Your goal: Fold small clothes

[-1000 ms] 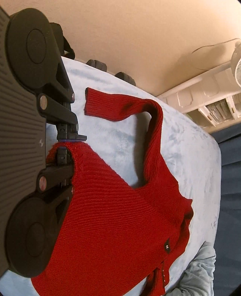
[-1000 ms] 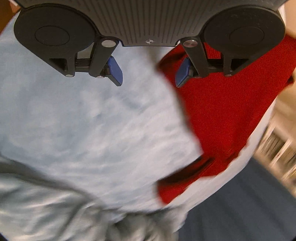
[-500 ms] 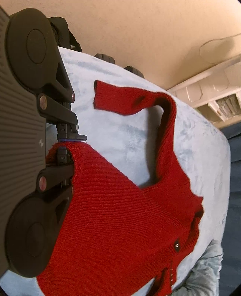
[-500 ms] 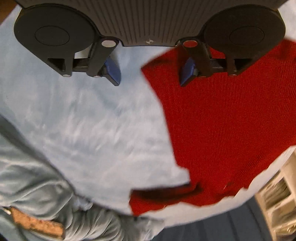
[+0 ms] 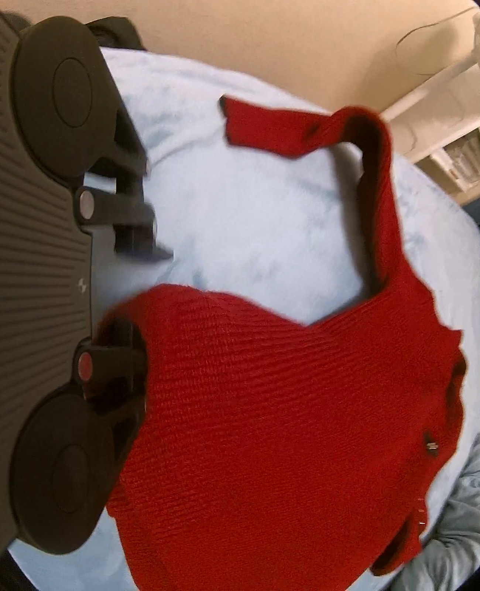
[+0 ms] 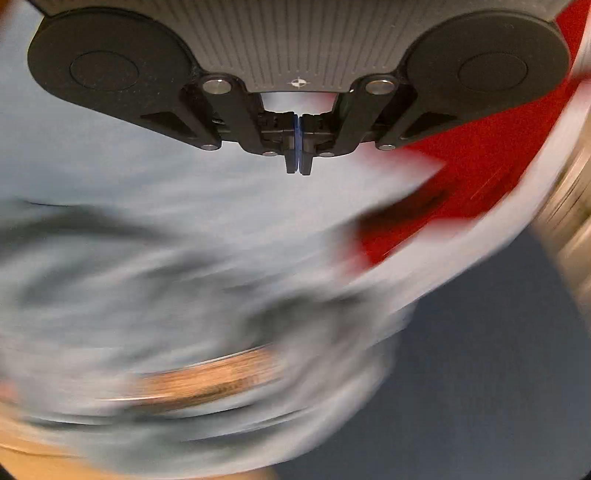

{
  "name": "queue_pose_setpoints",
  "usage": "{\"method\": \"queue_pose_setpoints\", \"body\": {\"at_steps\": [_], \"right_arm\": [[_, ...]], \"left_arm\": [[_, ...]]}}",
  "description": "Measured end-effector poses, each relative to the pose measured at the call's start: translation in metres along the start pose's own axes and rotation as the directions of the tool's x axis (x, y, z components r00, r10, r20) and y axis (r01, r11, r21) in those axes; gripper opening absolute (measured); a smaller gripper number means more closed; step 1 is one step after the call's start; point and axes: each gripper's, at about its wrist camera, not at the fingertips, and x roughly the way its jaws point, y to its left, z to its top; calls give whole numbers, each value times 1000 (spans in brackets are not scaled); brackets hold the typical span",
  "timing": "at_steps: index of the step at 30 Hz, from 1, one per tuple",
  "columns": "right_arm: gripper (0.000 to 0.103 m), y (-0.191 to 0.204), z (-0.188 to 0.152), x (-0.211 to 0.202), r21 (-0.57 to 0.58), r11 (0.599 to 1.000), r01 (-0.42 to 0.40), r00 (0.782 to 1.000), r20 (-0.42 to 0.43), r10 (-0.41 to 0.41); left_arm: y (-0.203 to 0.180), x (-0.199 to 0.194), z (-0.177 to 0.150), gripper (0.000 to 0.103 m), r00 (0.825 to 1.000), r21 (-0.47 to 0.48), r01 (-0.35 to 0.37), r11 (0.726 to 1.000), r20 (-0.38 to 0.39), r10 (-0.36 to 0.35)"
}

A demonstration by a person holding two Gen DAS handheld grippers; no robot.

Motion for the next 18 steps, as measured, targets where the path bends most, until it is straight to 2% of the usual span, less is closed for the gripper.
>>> {"method": "queue_pose_setpoints", "body": {"at_steps": [1, 3, 5, 8, 9, 10, 11, 13, 16, 18], "right_arm": [[0, -28, 10, 6, 96, 993, 72, 997, 3, -72], [0, -72, 18, 22, 206, 967, 152, 988, -64, -142], [0, -90, 18, 29, 184, 976, 121, 987, -126, -99], [5, -89, 18, 26, 184, 983, 27, 981, -194, 9], [7, -81, 18, 27, 157, 988, -11, 976, -214, 45], [18, -74, 19, 29, 125, 992, -32, 972, -228, 60], [34, -64, 19, 29, 84, 995, -51, 968, -240, 70], [51, -45, 18, 27, 9, 994, -106, 963, -249, 105], [53, -14, 12, 24, -150, 968, -199, 948, -278, 152], [54, 5, 4, 19, -300, 921, -250, 943, -291, 161]], "left_arm": [[-10, 6, -3, 45, 1000, 20, -8, 1000, -8, 8], [-27, 13, -10, 45, 999, 68, -49, 997, 2, 49], [-40, 14, -12, 45, 994, 113, -104, 988, 29, 101], [-35, 14, -8, 45, 996, 89, -93, 992, 7, 92], [-31, 14, -7, 49, 997, 70, -82, 994, -3, 83], [-27, 14, -6, 57, 997, 56, -81, 995, -9, 82], [-23, 12, -5, 62, 996, 41, -86, 995, -12, 86], [-16, 11, -6, 77, 995, 19, -97, 995, -13, 98], [-12, 6, -8, 82, 996, 12, -91, 996, -14, 91], [-11, 5, -8, 85, 996, 14, -92, 996, -13, 92]]}}
